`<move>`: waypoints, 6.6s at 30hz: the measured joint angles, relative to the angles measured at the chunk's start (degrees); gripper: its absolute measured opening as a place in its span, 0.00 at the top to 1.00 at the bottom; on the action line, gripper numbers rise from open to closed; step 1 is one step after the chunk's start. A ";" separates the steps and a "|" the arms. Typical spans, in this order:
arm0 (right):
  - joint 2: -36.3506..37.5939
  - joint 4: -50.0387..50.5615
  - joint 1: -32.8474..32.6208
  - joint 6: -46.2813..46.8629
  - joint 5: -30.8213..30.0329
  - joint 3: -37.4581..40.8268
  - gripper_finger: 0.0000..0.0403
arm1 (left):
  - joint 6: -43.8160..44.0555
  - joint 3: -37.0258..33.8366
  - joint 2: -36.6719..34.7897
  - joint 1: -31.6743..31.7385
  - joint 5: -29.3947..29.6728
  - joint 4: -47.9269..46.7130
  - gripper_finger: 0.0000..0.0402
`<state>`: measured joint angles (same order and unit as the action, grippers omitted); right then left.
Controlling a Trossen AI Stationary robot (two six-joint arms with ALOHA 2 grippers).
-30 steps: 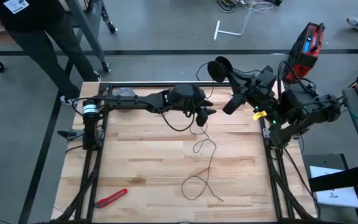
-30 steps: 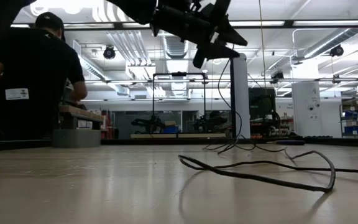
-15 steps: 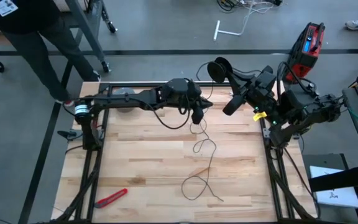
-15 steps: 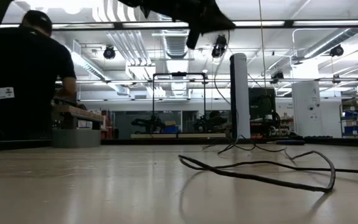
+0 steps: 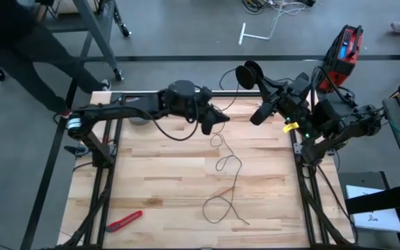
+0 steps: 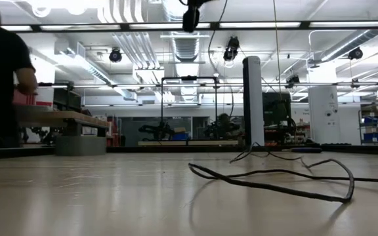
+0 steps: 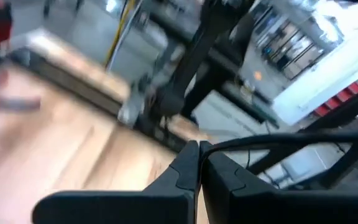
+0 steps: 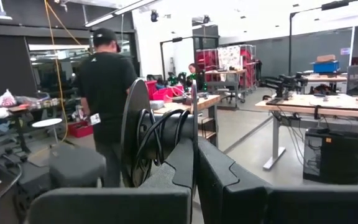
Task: Coil cords
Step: Coil the black wire on the black spool
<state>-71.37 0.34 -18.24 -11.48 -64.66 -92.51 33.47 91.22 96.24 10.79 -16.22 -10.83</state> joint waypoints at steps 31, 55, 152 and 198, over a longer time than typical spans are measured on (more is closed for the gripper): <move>-0.72 -2.34 -0.02 -3.56 -2.03 -0.02 1.00 | -16.78 3.67 -2.96 1.55 -6.61 -14.62 0.93; -0.53 -2.36 -0.02 -3.65 -2.03 -0.02 1.00 | -23.28 -4.18 -1.27 0.71 2.69 -4.18 0.41; -8.49 -2.71 -0.68 9.06 1.65 -1.29 1.00 | -7.55 -16.87 -16.63 -4.40 -2.89 -6.81 1.00; -20.63 44.88 0.00 24.57 3.47 -28.13 1.00 | -7.30 33.99 3.34 0.54 -11.97 -34.88 1.00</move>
<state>-92.01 45.22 -18.24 13.09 -61.20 -120.64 26.17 125.21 99.58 11.32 -28.19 -45.71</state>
